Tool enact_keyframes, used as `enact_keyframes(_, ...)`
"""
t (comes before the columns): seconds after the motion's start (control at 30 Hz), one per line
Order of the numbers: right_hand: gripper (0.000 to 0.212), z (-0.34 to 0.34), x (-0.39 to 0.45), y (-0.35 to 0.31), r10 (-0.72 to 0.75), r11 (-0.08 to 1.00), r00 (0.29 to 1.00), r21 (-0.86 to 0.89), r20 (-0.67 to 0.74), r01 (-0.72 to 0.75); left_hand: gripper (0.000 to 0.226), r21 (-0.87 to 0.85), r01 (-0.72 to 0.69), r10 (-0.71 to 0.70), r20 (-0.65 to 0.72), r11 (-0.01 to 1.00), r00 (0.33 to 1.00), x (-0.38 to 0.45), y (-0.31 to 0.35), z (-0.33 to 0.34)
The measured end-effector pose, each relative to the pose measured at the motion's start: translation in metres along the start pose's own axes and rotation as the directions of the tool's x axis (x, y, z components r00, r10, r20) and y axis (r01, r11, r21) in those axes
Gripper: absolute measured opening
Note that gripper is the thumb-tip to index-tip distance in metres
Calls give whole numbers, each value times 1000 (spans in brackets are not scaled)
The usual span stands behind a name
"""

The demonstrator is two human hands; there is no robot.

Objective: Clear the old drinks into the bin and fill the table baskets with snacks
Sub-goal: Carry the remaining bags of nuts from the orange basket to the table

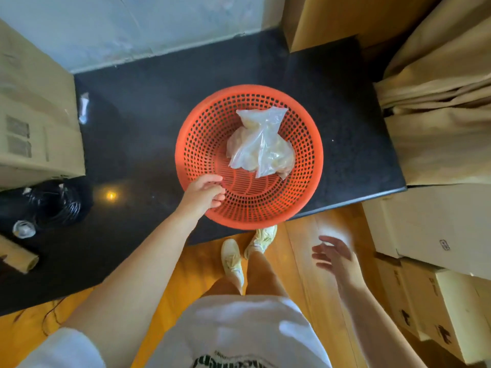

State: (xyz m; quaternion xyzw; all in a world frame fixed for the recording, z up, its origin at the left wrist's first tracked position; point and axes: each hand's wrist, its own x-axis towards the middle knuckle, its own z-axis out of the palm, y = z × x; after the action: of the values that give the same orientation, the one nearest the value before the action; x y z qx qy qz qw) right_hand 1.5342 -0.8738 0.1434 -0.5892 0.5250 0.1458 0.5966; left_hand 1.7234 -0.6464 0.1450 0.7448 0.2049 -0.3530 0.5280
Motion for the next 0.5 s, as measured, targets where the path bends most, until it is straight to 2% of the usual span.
enact_keyframes(0.13, 17, 29, 54, -65, -224, 971, 969, -64, 109, 231, 47, 165, -34, 44, -56, 986, 997, 69, 7, 22)
enact_keyframes(0.23, 21, 53, 89, -103, -324, 909, 930, -215, 176, 357, 70, 278, -182, 214, -89, 943, 973, 104, 9, 28)
enact_keyframes(0.3, 39, 67, 111, -120, -407, 784, 884, -410, 230, 467, 82, 427, -320, 375, -49, 846, 926, 123, 7, 29)
enact_keyframes(0.37, 60, 79, 131, -132, -430, 638, 835, -538, 344, 550, 88, 552, -411, 469, 40, 726, 882, 139, 6, 26)
enact_keyframes(0.43, 73, 89, 146, -140, -378, 561, 822, -601, 426, 570, 91, 629, -457, 483, 144, 629, 863, 152, 5, 25)
enact_keyframes(0.5, 75, 95, 159, -144, -368, 516, 808, -622, 460, 589, 86, 674, -494, 489, 220, 550, 844, 159, 5, 27)
